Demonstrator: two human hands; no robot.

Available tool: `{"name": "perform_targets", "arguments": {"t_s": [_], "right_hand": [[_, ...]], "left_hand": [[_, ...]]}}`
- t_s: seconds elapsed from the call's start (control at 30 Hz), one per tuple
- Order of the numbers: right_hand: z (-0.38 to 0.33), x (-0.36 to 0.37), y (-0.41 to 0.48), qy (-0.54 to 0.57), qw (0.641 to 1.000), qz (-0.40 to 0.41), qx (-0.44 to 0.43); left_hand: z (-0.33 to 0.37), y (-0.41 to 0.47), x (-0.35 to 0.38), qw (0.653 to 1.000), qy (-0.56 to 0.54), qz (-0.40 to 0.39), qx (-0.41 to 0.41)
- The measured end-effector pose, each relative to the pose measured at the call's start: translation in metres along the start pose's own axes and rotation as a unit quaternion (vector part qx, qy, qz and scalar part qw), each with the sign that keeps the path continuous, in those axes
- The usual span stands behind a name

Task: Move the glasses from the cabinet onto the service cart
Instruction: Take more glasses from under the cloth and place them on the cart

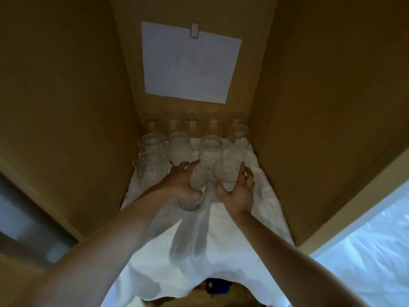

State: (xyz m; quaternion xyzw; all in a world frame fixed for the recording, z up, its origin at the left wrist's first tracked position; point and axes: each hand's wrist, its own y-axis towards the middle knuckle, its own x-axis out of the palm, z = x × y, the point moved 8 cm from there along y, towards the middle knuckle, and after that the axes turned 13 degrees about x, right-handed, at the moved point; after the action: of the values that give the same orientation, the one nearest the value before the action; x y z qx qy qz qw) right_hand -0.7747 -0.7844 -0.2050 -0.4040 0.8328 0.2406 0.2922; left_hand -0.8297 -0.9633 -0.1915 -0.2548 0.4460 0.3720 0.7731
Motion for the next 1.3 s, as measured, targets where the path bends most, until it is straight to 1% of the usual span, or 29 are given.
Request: {"name": "perform_targets", "arguments": {"t_s": [0.1,0.17,0.27,0.37,0.47,0.53,0.6,0.67,0.73,0.8,0.83,0.97,1.03,1.13,1.2,1.3], "right_hand": [[0.004,-0.006,-0.003,-0.008,0.999,-0.006,-0.048],[0.001,-0.010,0.003,-0.048,0.996,-0.023,-0.065],[-0.004,-0.012,0.014,-0.093,0.991,-0.067,-0.063],[-0.005,-0.015,0.016,-0.110,0.992,-0.048,-0.030],[-0.001,-0.013,0.003,-0.138,0.990,-0.010,0.036],[-0.002,-0.009,-0.005,-0.163,0.984,-0.002,0.066],[-0.010,-0.007,-0.005,-0.181,0.981,-0.008,0.067],[-0.023,-0.005,0.006,-0.203,0.977,-0.051,0.032],[-0.036,-0.004,0.016,-0.220,0.966,-0.135,0.003],[-0.038,-0.004,0.020,-0.200,0.959,-0.198,0.017],[-0.035,-0.004,0.020,-0.193,0.959,-0.206,0.028],[-0.019,-0.001,0.016,-0.217,0.962,-0.151,0.061],[-0.015,0.001,0.014,-0.214,0.963,-0.145,0.070],[-0.017,-0.002,0.001,-0.216,0.965,-0.138,0.059],[-0.017,-0.006,-0.014,-0.198,0.972,-0.118,0.046],[-0.009,-0.026,-0.041,-0.137,0.986,-0.088,0.043]], "left_hand": [[-0.001,0.001,-0.002,0.998,0.002,-0.056,0.042],[-0.001,0.007,-0.003,0.994,0.028,-0.096,0.052],[0.005,0.012,-0.002,0.991,0.050,-0.106,0.057],[0.007,0.007,0.001,0.996,0.016,-0.065,0.053],[0.005,-0.004,-0.007,0.998,-0.023,0.018,0.059],[0.004,-0.008,-0.011,0.997,-0.008,0.050,0.059],[0.005,-0.010,-0.011,0.997,0.015,0.056,0.056],[0.007,-0.010,-0.010,0.997,0.027,0.057,0.051],[0.008,-0.011,-0.011,0.997,0.031,0.056,0.044],[0.006,-0.011,-0.011,0.997,0.036,0.055,0.040],[0.005,-0.012,-0.010,0.997,0.034,0.055,0.038],[0.004,-0.013,-0.008,0.999,0.010,0.045,0.027],[0.006,-0.015,-0.008,0.999,0.004,0.038,0.025],[0.009,-0.020,-0.007,0.999,0.007,0.030,0.024],[0.014,-0.024,-0.007,0.999,0.022,0.031,0.023],[0.024,-0.038,-0.007,0.998,0.046,0.046,0.015]]}}
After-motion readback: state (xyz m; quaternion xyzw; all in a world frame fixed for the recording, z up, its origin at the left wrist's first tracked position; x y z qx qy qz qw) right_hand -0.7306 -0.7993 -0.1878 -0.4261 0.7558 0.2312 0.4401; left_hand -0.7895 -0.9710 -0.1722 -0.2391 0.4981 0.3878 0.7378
